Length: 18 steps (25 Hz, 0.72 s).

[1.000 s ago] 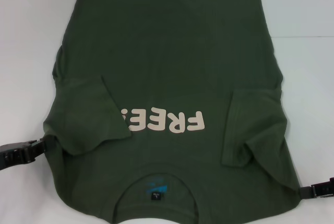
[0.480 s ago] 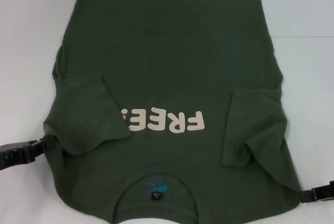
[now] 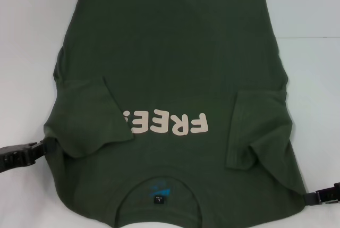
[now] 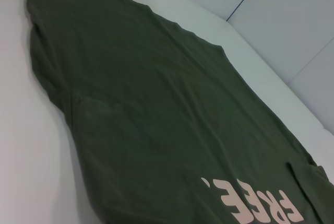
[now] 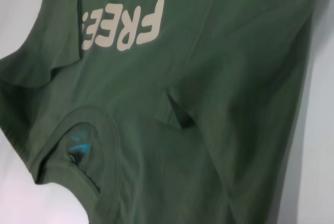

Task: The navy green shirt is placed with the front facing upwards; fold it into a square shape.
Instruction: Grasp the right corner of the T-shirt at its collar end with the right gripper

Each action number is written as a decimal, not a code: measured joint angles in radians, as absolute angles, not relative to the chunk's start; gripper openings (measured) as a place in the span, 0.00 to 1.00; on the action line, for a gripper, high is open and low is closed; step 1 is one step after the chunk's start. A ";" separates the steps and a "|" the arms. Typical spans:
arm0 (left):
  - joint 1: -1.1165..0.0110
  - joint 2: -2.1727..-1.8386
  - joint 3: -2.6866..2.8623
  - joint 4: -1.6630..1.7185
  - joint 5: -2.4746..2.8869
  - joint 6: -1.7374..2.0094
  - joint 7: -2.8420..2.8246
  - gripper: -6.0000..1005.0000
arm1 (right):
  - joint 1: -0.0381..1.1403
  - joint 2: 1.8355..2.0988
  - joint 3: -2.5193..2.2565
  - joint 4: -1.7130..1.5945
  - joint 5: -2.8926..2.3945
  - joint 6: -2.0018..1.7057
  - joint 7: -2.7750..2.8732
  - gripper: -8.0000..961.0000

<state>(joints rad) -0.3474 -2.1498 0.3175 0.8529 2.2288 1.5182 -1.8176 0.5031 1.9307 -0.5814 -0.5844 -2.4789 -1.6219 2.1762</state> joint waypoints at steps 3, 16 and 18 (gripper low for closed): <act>-0.348 -2.150 0.318 0.853 2.229 1.512 -1.818 0.03 | 0.504 1.931 -0.581 -0.584 -2.480 -1.621 2.178 0.18; -0.351 -2.149 0.318 0.853 2.229 1.509 -1.816 0.03 | 0.516 1.932 -0.612 -0.584 -2.483 -1.603 2.204 0.17; -0.352 -2.148 0.317 0.853 2.229 1.509 -1.816 0.03 | 0.517 1.932 -0.615 -0.585 -2.483 -1.602 2.204 0.17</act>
